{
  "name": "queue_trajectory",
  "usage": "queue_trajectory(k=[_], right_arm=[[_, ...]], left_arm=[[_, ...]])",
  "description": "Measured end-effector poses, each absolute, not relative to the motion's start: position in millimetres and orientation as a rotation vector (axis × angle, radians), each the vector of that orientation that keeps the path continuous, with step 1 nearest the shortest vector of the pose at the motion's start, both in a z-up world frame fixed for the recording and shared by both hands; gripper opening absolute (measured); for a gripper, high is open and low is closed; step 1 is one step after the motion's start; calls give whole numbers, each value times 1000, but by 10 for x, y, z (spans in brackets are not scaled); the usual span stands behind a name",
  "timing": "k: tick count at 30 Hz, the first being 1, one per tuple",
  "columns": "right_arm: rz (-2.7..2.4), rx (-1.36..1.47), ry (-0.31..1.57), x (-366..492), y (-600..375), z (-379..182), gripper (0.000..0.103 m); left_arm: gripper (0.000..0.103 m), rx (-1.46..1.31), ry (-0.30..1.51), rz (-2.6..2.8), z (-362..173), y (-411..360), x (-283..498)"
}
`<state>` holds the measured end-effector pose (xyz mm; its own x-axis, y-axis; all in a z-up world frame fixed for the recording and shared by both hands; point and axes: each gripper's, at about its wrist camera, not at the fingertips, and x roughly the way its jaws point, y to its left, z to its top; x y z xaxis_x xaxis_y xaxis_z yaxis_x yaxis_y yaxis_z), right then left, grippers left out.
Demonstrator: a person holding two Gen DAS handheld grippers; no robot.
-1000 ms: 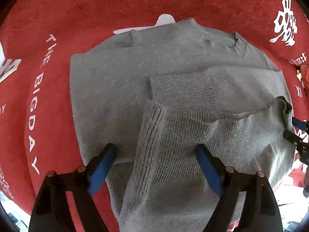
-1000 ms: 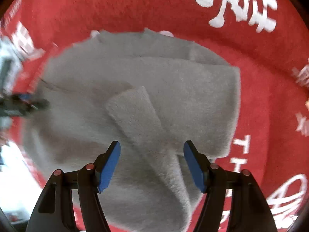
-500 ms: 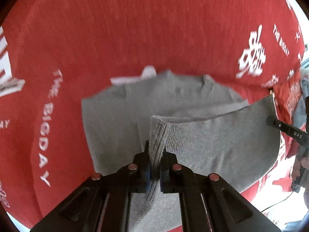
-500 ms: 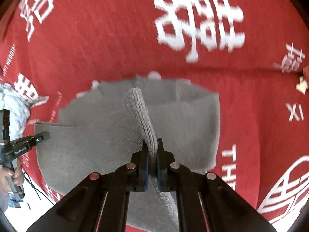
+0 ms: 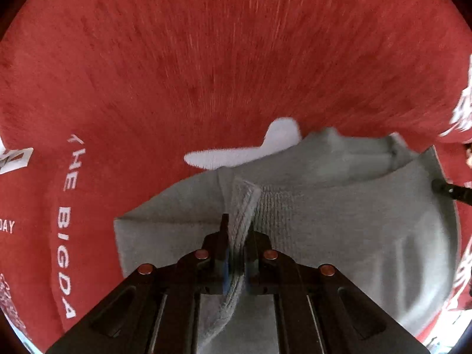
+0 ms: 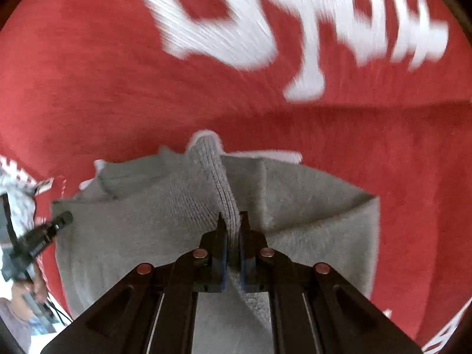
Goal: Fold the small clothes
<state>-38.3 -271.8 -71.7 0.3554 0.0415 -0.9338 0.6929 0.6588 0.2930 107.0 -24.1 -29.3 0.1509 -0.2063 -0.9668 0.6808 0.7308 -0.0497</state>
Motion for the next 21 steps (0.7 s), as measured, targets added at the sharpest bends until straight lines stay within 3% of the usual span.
queue_trajectory(k=[1, 2, 3, 5, 8, 10, 11, 12, 21], right_arm=[[-483, 788, 1139, -394, -2744, -772, 7], [-483, 814, 1120, -413, -2771, -807, 7], [-484, 833, 1105, -426, -2792, -815, 7], [-494, 833, 1093, -445, -2801, -802, 5], [-558, 739, 1110, -419, -2770, -732, 8], [-625, 675, 1125, -394, -2756, -678, 21], [-654, 659, 1134, -387, -2782, -677, 35], [-683, 655, 1141, -414, -2795, -667, 42], [-570, 862, 1057, -1021, -2797, -374, 47]], left_arm=[[10, 454, 1254, -661, -305, -246, 1071], [19, 464, 1240, -642, -312, -255, 1091], [44, 478, 1228, -612, -314, -252, 1113], [83, 518, 1160, -478, -292, -176, 1218], [83, 482, 1189, -406, -318, 13, 1416], [83, 471, 1207, -367, -310, 114, 1506], [83, 475, 1209, -348, -284, 171, 1530], [83, 475, 1206, -345, -247, 205, 1537], [83, 450, 1302, -534, 42, 516, 1053]])
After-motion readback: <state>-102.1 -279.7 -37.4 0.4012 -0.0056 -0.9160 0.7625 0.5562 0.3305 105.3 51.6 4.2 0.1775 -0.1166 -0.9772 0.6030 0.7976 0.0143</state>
